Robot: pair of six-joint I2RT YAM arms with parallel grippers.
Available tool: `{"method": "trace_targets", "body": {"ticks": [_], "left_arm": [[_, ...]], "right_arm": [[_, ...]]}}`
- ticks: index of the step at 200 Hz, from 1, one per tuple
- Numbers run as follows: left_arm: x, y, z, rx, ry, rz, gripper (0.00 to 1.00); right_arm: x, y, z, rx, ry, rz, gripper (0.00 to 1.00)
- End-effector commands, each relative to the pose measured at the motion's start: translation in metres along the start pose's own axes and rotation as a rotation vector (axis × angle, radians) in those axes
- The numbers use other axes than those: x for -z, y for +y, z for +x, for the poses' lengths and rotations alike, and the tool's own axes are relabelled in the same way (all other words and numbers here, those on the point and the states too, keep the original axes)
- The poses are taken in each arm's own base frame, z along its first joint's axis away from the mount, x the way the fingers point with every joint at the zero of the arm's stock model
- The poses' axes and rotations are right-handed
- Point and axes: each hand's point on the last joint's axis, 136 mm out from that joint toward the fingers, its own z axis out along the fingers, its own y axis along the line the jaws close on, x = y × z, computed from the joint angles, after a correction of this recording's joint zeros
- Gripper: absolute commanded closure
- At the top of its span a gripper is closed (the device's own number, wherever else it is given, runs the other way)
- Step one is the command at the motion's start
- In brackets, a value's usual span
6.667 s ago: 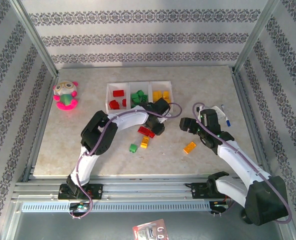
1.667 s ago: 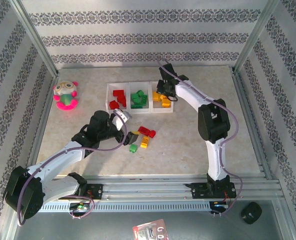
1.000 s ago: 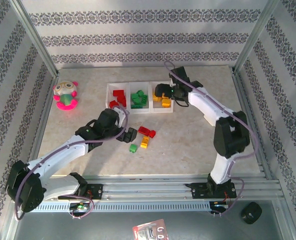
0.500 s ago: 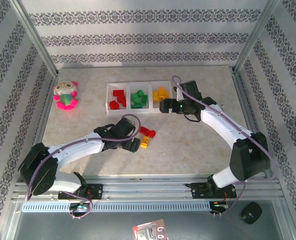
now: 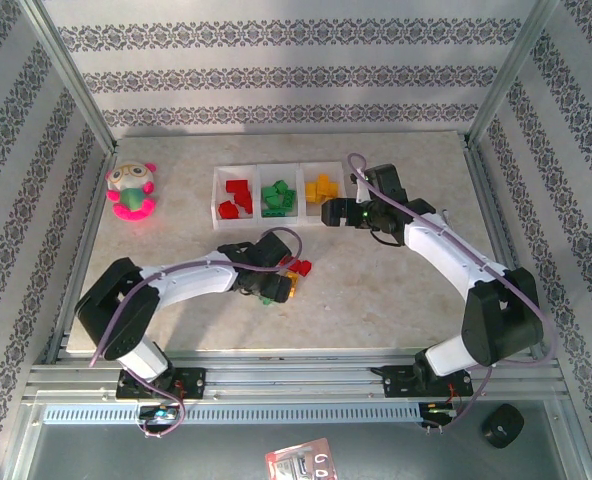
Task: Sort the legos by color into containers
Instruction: Pick up the lego from the middle-left of the table, then place the lego in the container.
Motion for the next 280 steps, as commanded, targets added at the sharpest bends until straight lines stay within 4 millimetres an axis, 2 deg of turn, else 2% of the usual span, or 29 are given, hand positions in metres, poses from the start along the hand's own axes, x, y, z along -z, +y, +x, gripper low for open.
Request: {"method": "trace_targets", "body": {"ticks": [1,36,48,71,93,122,168,193,224,244,280], "left_arm": [[-0.003,-0.005,0.013,0.017,0.07,-0.005,0.18],[-0.01,-0.001,0.025,0.035,0.118,-0.03,0.23],[-0.009,-0.001,0.026,0.04,0.119,-0.029,0.28],[-0.008,0.001,0.03,0.043,0.124,-0.028,0.3],[-0.01,0.003,0.034,0.038,0.127,-0.029,0.4],[-0.008,0.001,0.031,0.037,0.13,-0.027,0.57],[0.009,0.003,0.021,0.044,0.086,-0.034,0.63],[0.031,0.006,0.001,0.035,0.018,-0.061,0.62],[0.057,0.017,-0.038,0.052,-0.08,-0.073,0.62],[0.07,0.026,-0.075,0.072,-0.158,-0.067,0.62],[0.08,0.052,-0.146,0.086,-0.257,-0.092,0.62]], "right_arm": [[0.008,0.0,-0.008,-0.001,-0.043,-0.013,0.02],[0.008,-0.001,-0.006,-0.006,-0.041,-0.014,0.02],[0.008,-0.001,-0.006,-0.01,-0.04,-0.015,0.02],[0.008,-0.001,-0.007,-0.012,-0.039,-0.019,0.02],[0.005,-0.003,-0.007,-0.018,-0.034,-0.018,0.02],[0.004,-0.002,-0.009,-0.027,-0.036,-0.028,0.02],[0.009,-0.002,-0.008,-0.032,-0.043,-0.029,0.02],[0.014,-0.001,-0.009,-0.037,-0.055,-0.032,0.02],[0.018,-0.001,-0.008,-0.047,-0.061,-0.032,0.03],[0.021,0.0,-0.008,-0.048,-0.066,-0.036,0.03],[0.026,-0.001,-0.007,-0.055,-0.076,-0.034,0.03]]}}
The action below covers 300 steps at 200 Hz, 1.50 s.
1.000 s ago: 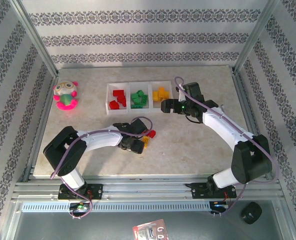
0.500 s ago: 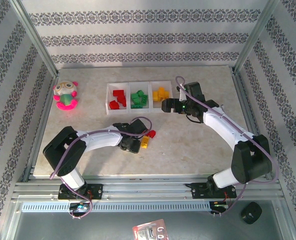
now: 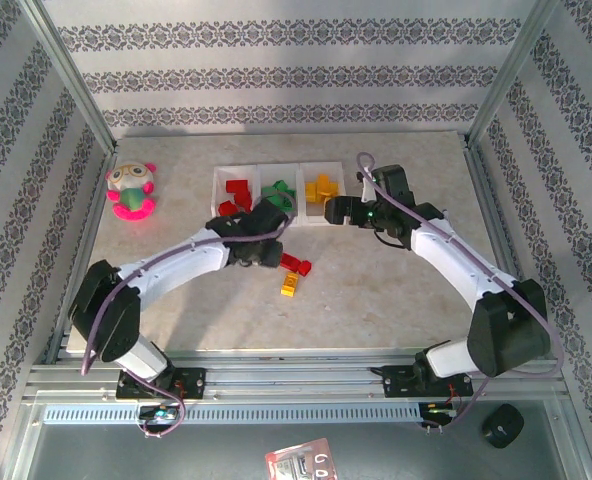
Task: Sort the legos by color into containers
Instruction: Place the lego in the container.
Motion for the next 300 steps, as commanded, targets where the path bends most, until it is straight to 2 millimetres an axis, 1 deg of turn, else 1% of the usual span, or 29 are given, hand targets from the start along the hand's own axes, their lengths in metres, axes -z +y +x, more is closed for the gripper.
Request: {"method": "trace_targets", "body": {"ticks": [1,12,30,60,76,89,109,117,130,147,160,181,190,197,202,215,226,229,239,246,251,271,282,300], "left_arm": [[-0.008,0.017,-0.039,-0.043,-0.043,-0.051,0.62],[-0.013,0.022,-0.061,-0.037,-0.068,-0.057,0.62],[-0.029,0.026,-0.09,-0.032,-0.091,-0.06,0.62],[-0.057,0.028,-0.127,-0.004,-0.102,-0.042,0.62],[-0.073,0.025,-0.14,0.004,-0.094,-0.026,0.62],[-0.085,0.024,-0.146,0.006,-0.08,-0.02,0.61],[-0.094,0.022,-0.156,0.007,-0.079,-0.013,0.6],[-0.094,0.021,-0.16,0.008,-0.084,-0.01,0.57],[-0.092,0.018,-0.166,0.006,-0.098,0.001,0.47],[-0.085,0.016,-0.172,-0.001,-0.116,0.01,0.33],[-0.077,0.015,-0.174,-0.011,-0.128,0.014,0.27],[-0.058,0.013,-0.177,-0.035,-0.166,0.036,0.2],[-0.045,0.011,-0.179,-0.053,-0.203,0.053,0.16],[-0.038,0.01,-0.177,-0.073,-0.226,0.066,0.12],[-0.028,0.008,-0.177,-0.088,-0.25,0.083,0.09],[-0.011,0.0,-0.169,-0.151,-0.283,0.144,0.03],[0.005,-0.005,-0.161,-0.194,-0.312,0.191,0.0],[0.007,-0.005,-0.157,-0.203,-0.314,0.2,0.0],[0.021,-0.008,-0.147,-0.238,-0.341,0.235,0.01],[0.027,-0.009,-0.137,-0.263,-0.348,0.256,0.01],[0.035,-0.01,-0.13,-0.282,-0.361,0.273,0.01],[0.055,-0.012,-0.095,-0.372,-0.387,0.333,0.01],[0.064,-0.009,-0.075,-0.405,-0.407,0.345,0.01],[0.077,-0.003,-0.046,-0.442,-0.436,0.357,0.01]], "right_arm": [[0.008,-0.001,-0.001,-0.018,-0.02,-0.008,0.03],[0.009,-0.002,0.001,-0.021,-0.022,-0.006,0.03],[0.011,-0.002,0.003,-0.028,-0.022,-0.005,0.03],[0.014,-0.003,0.006,-0.036,-0.023,-0.003,0.03],[0.017,-0.004,0.007,-0.038,-0.027,0.003,0.03],[0.019,-0.005,0.007,-0.04,-0.033,0.008,0.03],[0.023,-0.005,0.007,-0.042,-0.041,0.012,0.03],[0.025,-0.005,0.006,-0.043,-0.046,0.014,0.03],[0.026,-0.006,0.008,-0.046,-0.047,0.019,0.03],[0.027,-0.007,0.008,-0.048,-0.05,0.022,0.03],[0.027,-0.007,0.009,-0.049,-0.048,0.021,0.03],[0.023,-0.005,0.011,-0.045,-0.029,0.008,0.03],[0.021,-0.004,0.011,-0.041,-0.021,0.005,0.03],[0.019,-0.002,0.012,-0.034,-0.013,0.001,0.03],[0.018,-0.001,0.013,-0.028,-0.007,0.001,0.03],[0.014,0.003,0.017,-0.003,0.012,0.002,0.03],[0.011,0.007,0.022,0.03,0.036,0.005,0.03],[0.01,0.008,0.024,0.038,0.042,0.008,0.03],[0.006,0.012,0.03,0.068,0.066,0.015,0.03],[0.004,0.015,0.034,0.087,0.082,0.018,0.03],[0.002,0.018,0.038,0.103,0.097,0.019,0.03],[-0.005,0.029,0.054,0.168,0.152,0.016,0.03],[-0.01,0.036,0.064,0.21,0.195,0.007,0.03],[-0.018,0.041,0.08,0.252,0.263,0.005,0.04]]}}
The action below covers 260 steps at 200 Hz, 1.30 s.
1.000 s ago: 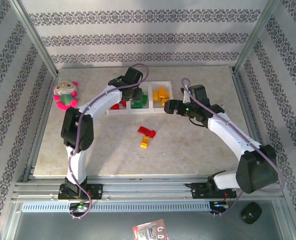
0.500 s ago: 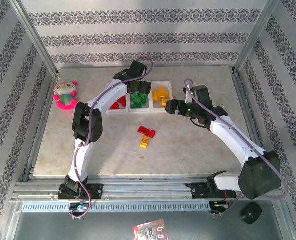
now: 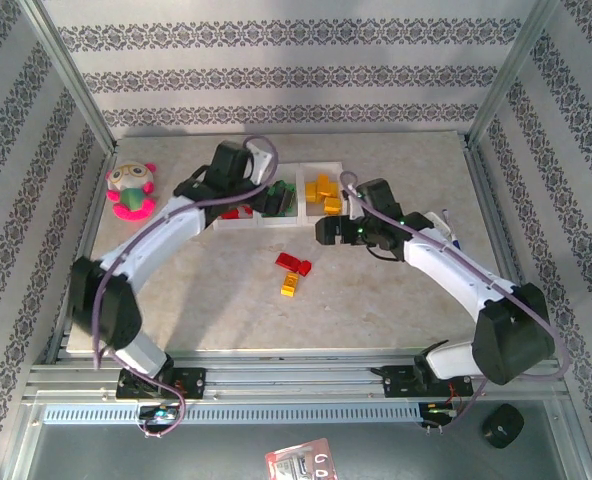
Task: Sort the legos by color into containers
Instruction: Place the lego in the container, then pick up the lego from the center of the table.
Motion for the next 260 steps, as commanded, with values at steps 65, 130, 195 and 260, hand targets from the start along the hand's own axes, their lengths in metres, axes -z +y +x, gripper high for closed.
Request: {"method": "trace_targets", "body": {"ticks": [65,130,195,260], "left_arm": [[0.054,-0.03,0.084,-0.164,-0.113,0.111,0.01],[0.056,-0.029,0.106,-0.142,-0.129,0.098,0.01],[0.062,-0.025,0.113,-0.06,-0.165,0.069,0.01],[0.061,-0.02,0.109,-0.078,-0.2,0.039,0.01]], "right_arm": [[-0.054,0.025,0.047,0.307,0.317,0.033,0.19],[-0.095,0.018,0.066,0.353,0.426,0.096,0.35],[-0.105,0.014,0.061,0.361,0.441,0.124,0.55],[-0.099,0.019,0.052,0.314,0.411,0.134,0.61]]}}
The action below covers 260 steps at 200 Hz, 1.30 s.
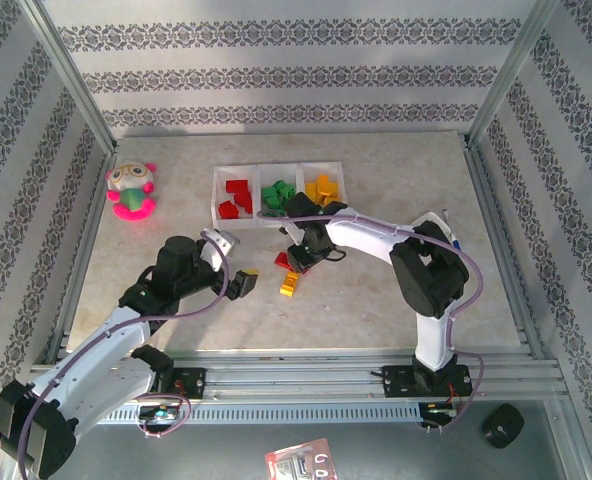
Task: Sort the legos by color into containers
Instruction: Pick up the lego from the center of the table, then place the lego in the container.
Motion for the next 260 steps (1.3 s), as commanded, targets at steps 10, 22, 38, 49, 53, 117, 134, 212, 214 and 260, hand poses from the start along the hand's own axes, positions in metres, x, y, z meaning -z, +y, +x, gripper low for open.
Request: {"method": "trace_targets", "body": {"ticks": [10,22,38,49,53,117,134,212,214,260], "left_arm": [[0.001,0.01,-0.01,0.011,-0.064,-0.048,0.01],[0.0,0.021,-0.009,0.052,-0.072,-0.107,0.01],[-0.001,0.029,-0.005,0.065,-0.079,-0.143,0.01],[-0.001,0.03,-0.004,0.066,-0.082,-0.146,0.01],[-0.001,0.03,-0.004,0.067,-0.084,-0.147,0.01],[0.008,0.04,0.006,0.098,-0.072,-0.211,0.01],[0.012,0.043,0.008,0.1,-0.068,-0.232,0.01],[0.013,0.037,0.012,0.102,-0.061,-0.199,0.01],[0.013,0.037,0.011,0.101,-0.061,-0.198,0.01],[0.014,0.034,0.014,0.099,-0.043,-0.179,0.01]], "right_arm": [[0.009,-0.003,-0.001,-0.041,-0.011,0.031,0.61],[0.012,-0.003,-0.002,-0.053,-0.024,0.031,0.61],[0.021,0.0,-0.009,-0.073,-0.059,0.027,0.61],[0.029,0.002,-0.017,-0.086,-0.09,0.022,0.62],[0.032,0.003,-0.02,-0.089,-0.102,0.02,0.62],[0.078,0.038,-0.102,-0.057,-0.311,-0.053,0.63],[0.082,0.041,-0.131,-0.053,-0.365,-0.055,0.63],[0.061,0.051,-0.243,-0.085,-0.542,-0.083,0.63],[0.059,0.051,-0.245,-0.086,-0.543,-0.08,0.63],[0.045,0.049,-0.267,-0.105,-0.565,-0.103,0.6]]}}
